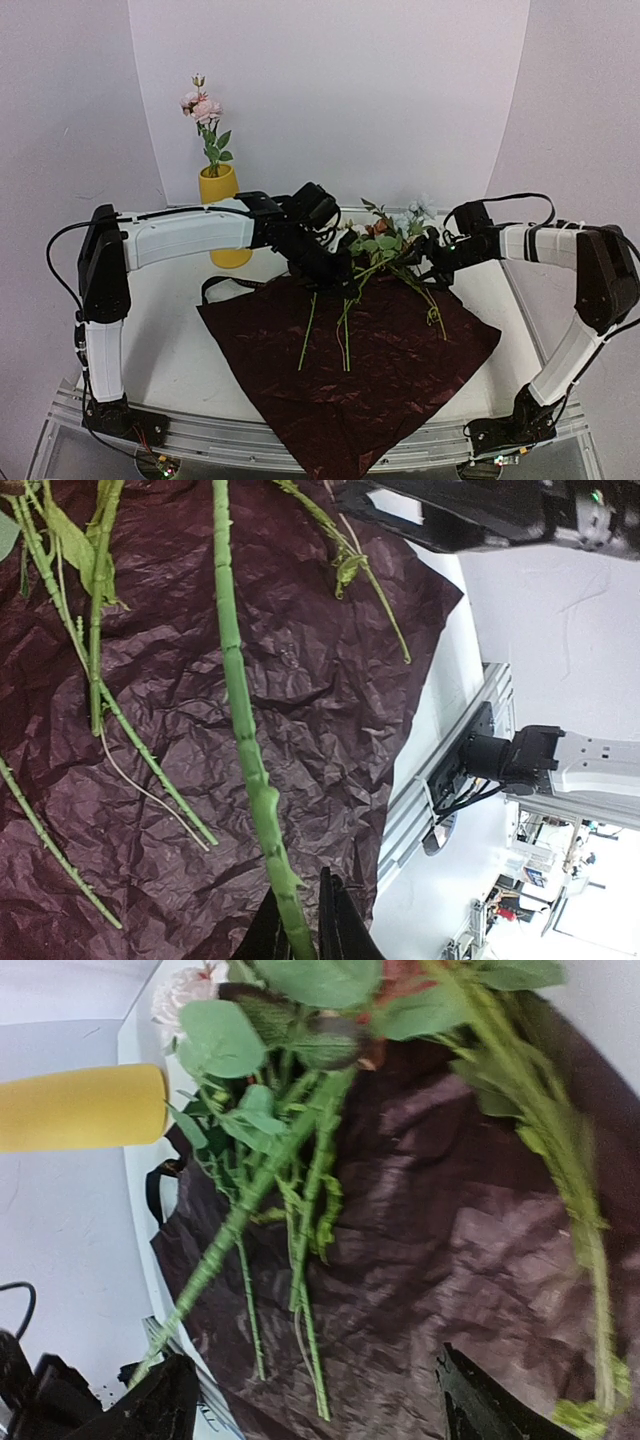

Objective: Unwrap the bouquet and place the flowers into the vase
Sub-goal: Adjust the fake flower with the wrapping paper.

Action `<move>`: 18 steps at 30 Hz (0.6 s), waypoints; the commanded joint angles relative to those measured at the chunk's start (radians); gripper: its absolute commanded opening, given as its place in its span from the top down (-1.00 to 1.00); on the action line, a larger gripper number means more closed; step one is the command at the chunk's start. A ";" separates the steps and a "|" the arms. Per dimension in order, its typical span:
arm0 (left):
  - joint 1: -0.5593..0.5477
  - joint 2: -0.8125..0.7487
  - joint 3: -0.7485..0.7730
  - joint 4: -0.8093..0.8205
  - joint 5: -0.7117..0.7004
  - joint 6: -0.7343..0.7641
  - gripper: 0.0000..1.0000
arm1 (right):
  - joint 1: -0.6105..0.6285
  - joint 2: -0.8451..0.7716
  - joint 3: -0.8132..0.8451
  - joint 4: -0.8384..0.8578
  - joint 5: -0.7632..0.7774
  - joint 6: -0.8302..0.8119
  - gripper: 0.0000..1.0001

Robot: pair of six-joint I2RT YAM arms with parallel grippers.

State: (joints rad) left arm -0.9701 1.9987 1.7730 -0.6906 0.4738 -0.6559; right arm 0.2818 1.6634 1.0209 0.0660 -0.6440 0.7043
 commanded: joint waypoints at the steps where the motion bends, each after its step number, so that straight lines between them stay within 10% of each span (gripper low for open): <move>1: -0.019 0.026 0.068 0.011 0.033 -0.010 0.80 | 0.067 0.088 0.107 0.040 -0.032 0.171 -0.66; 7: -0.039 0.061 0.105 0.011 0.049 -0.010 0.77 | 0.120 0.134 0.129 0.047 -0.017 0.277 -0.38; 18: -0.043 0.016 0.070 0.010 0.060 0.030 0.26 | 0.127 0.104 0.092 0.051 0.009 0.378 0.88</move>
State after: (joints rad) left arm -1.0134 2.0670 1.8305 -0.6902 0.5295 -0.6522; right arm 0.4088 1.7908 1.1145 0.1282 -0.6395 1.0359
